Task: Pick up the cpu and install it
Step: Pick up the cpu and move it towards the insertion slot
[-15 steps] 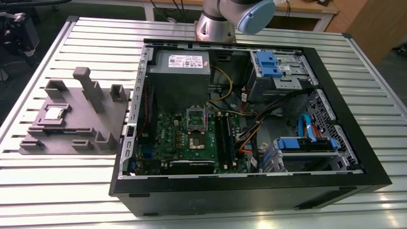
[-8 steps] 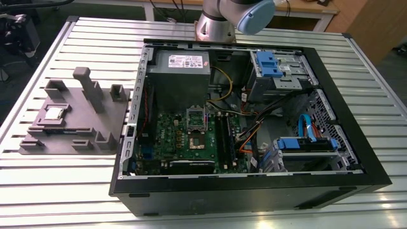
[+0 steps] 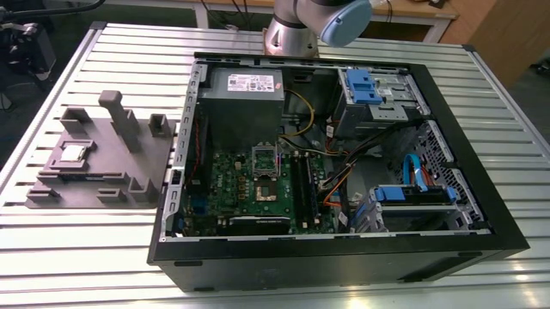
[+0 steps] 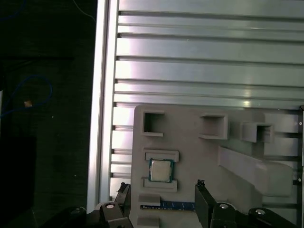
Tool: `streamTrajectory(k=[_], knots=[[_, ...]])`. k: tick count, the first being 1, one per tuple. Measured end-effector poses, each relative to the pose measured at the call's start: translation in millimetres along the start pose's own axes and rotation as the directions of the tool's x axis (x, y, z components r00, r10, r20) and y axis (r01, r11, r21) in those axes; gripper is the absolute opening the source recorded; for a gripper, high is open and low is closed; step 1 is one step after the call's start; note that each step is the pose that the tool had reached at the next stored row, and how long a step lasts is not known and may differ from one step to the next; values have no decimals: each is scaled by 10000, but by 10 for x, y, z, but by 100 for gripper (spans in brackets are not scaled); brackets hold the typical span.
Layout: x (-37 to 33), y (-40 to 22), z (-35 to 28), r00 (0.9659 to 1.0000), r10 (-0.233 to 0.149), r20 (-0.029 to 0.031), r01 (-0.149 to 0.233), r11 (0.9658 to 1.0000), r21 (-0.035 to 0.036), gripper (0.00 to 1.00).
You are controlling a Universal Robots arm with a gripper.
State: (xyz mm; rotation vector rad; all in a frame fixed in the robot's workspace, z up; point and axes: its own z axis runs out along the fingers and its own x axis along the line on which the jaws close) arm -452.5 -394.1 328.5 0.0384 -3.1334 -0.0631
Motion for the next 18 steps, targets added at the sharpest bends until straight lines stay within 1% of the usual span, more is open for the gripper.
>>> streamTrajectory(k=[18], knots=[[0,-3,80,10000,0,0,0,10000,0,65]])
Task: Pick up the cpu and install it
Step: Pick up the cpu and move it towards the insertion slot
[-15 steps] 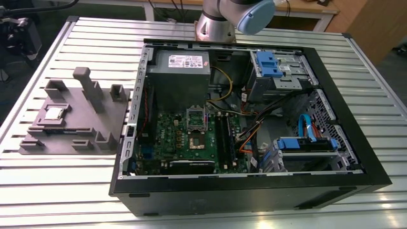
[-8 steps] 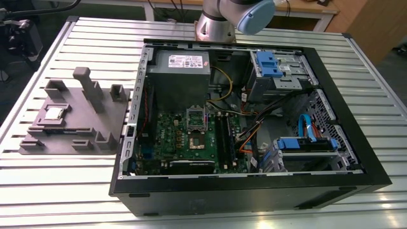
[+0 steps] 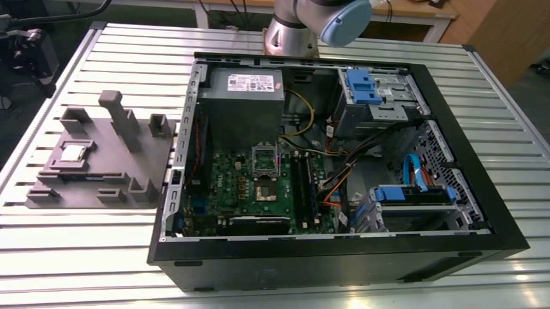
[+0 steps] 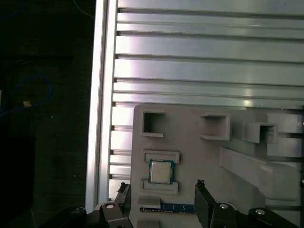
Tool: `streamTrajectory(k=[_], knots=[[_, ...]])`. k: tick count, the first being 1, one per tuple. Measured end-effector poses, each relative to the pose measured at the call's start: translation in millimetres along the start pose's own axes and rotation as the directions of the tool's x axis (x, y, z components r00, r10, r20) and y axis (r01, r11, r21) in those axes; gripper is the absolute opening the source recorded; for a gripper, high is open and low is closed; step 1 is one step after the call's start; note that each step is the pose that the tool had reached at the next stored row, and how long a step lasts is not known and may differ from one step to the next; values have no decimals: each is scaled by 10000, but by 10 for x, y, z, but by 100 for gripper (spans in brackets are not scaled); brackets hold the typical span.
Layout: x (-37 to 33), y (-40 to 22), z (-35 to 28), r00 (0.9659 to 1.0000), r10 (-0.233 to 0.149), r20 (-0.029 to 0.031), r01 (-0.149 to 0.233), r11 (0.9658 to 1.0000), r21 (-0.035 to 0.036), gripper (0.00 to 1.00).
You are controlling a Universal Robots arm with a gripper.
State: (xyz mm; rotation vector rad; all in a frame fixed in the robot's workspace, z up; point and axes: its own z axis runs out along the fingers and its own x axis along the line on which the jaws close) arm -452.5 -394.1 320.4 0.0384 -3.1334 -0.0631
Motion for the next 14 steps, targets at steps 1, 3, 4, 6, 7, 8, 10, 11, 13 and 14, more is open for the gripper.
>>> streamTrajectory(k=[1,3,4,6,7,8,10,11,13,14], knots=[[0,0,5,10000,0,0,0,10000,0,65],[0,-1,14,10000,0,0,0,10000,0,65],[0,-1,18,10000,0,0,0,10000,0,65],[0,-1,28,10000,0,0,0,10000,0,65],[0,-1,33,10000,0,0,0,10000,0,65],[0,-2,38,10000,0,0,0,10000,0,65],[0,-2,48,10000,0,-1,0,10000,0,65],[-1,-2,52,10000,0,0,0,10000,0,65],[-1,-3,62,10000,0,-1,0,10000,0,65],[0,-3,66,10000,0,-1,0,10000,0,65]])
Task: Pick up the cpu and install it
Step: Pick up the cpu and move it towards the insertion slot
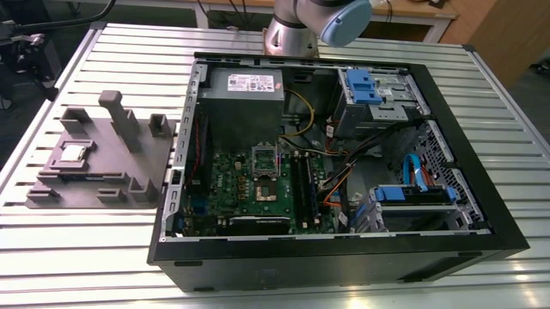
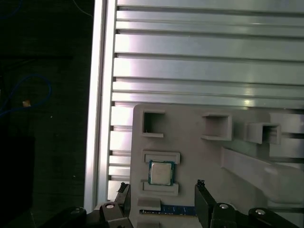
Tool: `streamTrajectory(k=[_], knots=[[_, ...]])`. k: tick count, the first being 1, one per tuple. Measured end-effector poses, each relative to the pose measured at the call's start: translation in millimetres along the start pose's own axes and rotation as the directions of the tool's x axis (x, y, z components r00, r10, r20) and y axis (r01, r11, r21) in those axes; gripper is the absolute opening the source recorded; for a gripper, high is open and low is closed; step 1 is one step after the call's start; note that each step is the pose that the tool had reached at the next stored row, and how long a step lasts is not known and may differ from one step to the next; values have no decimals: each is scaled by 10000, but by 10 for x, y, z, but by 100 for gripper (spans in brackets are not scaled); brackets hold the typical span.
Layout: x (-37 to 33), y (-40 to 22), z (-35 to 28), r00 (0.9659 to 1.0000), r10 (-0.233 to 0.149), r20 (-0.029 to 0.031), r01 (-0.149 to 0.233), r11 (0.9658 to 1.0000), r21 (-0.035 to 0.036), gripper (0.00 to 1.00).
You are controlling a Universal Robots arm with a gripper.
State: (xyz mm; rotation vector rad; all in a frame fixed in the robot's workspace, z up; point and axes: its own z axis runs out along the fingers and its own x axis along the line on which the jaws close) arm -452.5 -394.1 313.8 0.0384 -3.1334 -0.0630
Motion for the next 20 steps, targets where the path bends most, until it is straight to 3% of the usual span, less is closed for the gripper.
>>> streamTrajectory(k=[20], knots=[[0,-17,110,10000,3,1,-3,10000,-1,65]])
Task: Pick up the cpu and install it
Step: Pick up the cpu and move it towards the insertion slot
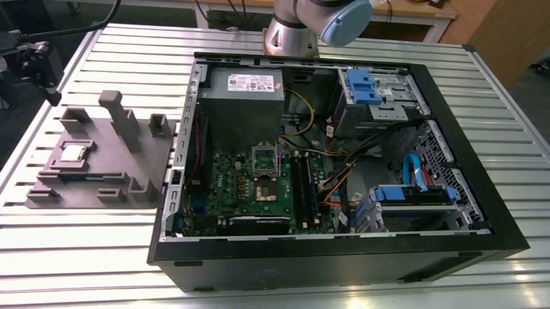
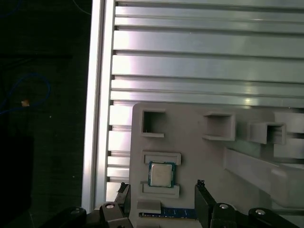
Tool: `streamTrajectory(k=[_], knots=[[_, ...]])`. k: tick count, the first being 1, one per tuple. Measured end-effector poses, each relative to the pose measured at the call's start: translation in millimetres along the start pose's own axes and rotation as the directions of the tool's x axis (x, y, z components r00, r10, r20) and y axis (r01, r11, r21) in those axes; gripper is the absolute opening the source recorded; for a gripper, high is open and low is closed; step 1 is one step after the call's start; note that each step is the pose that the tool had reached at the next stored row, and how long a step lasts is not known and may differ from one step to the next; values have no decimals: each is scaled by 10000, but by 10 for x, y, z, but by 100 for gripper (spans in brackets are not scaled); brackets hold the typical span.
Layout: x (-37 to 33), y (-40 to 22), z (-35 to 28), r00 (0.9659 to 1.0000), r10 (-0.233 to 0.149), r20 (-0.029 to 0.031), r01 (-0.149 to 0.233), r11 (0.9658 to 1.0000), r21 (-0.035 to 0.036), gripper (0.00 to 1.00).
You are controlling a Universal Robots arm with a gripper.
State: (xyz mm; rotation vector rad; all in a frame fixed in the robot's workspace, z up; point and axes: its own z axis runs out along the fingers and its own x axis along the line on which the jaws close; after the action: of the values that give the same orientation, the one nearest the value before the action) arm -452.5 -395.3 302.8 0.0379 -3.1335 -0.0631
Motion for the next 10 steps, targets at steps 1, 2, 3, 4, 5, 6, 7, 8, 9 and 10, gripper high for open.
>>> streamTrajectory(k=[1,2,3,4,5,6,7,8,9,10], knots=[[1,-10,8,10000,0,-3,0,10000,2,65],[1,-25,21,10000,0,-1,0,10000,1,65],[1,-45,35,10000,1,1,-1,10000,-2,65],[1,-62,49,10000,0,-1,0,10000,-2,65],[0,-74,69,10000,0,2,0,10000,-4,65],[1,-84,86,10000,-1,0,1,10000,-4,65],[1,-94,104,10000,-9,0,9,10000,-4,65],[1,-104,121,10000,-33,-2,33,10000,-3,65],[2,-109,139,10000,-78,-3,78,10000,-3,65],[2,-112,157,9999,-144,-6,144,9999,-2,65]])
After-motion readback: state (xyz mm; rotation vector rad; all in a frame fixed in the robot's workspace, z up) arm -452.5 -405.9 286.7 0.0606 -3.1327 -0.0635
